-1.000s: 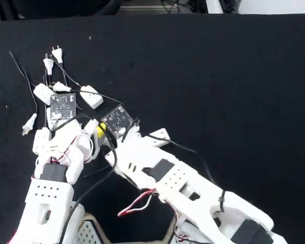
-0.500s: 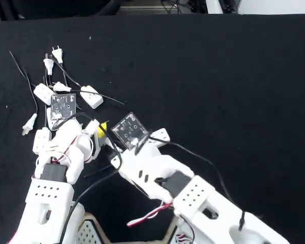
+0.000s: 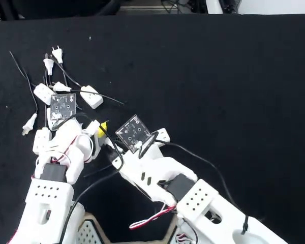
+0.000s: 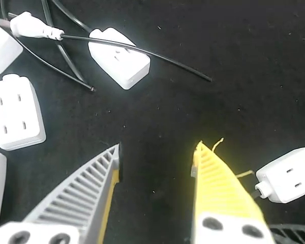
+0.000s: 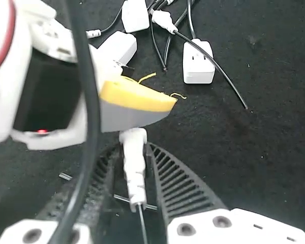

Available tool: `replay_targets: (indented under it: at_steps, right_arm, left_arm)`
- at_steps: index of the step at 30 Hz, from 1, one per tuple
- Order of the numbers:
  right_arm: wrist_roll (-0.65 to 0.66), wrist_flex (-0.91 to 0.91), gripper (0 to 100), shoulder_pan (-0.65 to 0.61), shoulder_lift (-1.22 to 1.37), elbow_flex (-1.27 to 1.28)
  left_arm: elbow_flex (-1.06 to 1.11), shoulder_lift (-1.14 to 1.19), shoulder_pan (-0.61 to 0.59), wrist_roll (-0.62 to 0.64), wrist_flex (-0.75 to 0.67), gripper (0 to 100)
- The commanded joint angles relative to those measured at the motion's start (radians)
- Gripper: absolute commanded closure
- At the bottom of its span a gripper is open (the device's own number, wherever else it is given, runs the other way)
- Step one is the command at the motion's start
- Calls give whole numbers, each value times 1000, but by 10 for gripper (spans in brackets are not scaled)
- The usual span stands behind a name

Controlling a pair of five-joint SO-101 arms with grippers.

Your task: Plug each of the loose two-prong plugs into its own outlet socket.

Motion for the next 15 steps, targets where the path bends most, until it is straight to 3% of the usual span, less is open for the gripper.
replay_targets:
  at_steps: [1,15]
  right_arm:
    - [6,-43,988,-17,-50,-19]
    - [8,-6,988,-17,-45,-27]
  left_arm:
    - [-12,-3,16,-9,-12,766]
    - [8,-11,19,-6,-20,766]
